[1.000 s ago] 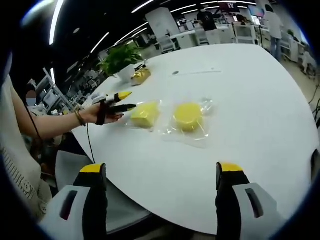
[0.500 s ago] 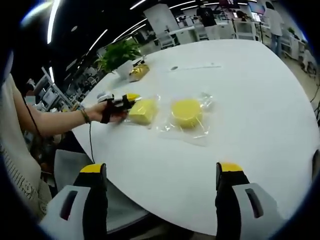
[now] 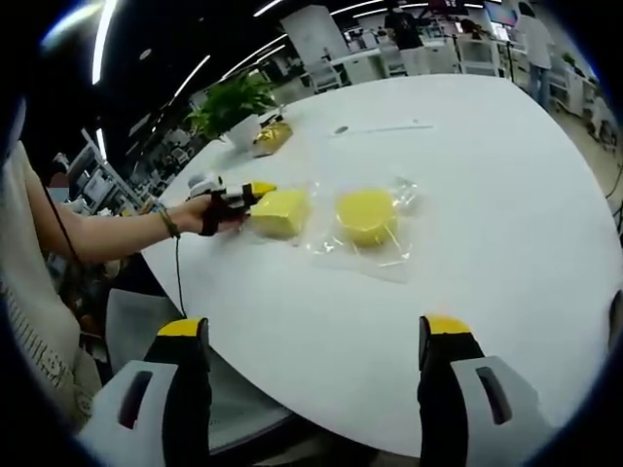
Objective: Compare the silicone blocks by pressing each to a similar depth, holding the contact briefly, and releasing to observe deformation and rebound differences across the visible hardness samples.
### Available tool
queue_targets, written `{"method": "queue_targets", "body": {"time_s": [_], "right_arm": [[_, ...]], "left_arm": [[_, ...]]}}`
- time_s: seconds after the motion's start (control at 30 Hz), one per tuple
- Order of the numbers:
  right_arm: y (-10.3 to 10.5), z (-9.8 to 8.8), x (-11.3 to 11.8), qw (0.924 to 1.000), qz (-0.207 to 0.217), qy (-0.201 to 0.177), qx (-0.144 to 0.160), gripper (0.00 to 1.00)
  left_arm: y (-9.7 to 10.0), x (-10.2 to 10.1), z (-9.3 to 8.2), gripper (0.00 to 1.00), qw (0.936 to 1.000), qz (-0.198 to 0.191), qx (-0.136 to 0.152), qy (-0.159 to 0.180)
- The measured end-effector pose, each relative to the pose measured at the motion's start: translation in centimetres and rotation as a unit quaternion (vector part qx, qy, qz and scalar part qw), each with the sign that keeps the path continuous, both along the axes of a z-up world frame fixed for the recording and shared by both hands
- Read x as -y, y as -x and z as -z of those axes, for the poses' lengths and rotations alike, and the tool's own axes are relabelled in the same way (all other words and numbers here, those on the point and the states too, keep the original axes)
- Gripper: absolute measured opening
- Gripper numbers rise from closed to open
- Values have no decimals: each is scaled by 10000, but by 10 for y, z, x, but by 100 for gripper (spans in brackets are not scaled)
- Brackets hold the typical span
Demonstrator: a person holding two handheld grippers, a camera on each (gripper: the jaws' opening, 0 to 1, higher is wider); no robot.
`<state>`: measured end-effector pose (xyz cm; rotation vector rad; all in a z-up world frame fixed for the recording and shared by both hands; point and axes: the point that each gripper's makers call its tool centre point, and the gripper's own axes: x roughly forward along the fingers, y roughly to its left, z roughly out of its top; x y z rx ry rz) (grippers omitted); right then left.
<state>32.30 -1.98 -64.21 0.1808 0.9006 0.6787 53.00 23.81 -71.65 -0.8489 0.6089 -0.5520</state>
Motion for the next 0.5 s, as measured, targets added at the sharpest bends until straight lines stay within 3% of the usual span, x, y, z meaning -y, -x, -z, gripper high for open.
{"method": "queue_targets", "body": {"time_s": [0.23, 0.37, 0.5], "right_arm": [[-2, -2, -4, 10000, -49, -46, 46, 82], [-1, -3, -6, 9999, -101, -72, 76, 82], [-2, -6, -7, 9998, -122, -107, 132, 81]], "left_arm": [[-3, -3, -10, 0, 9984, 21, 184, -536], [2, 3, -24, 0, 9911, 243, 485, -1219], [12, 15, -42, 0, 9842, 432, 659, -1583]]}}
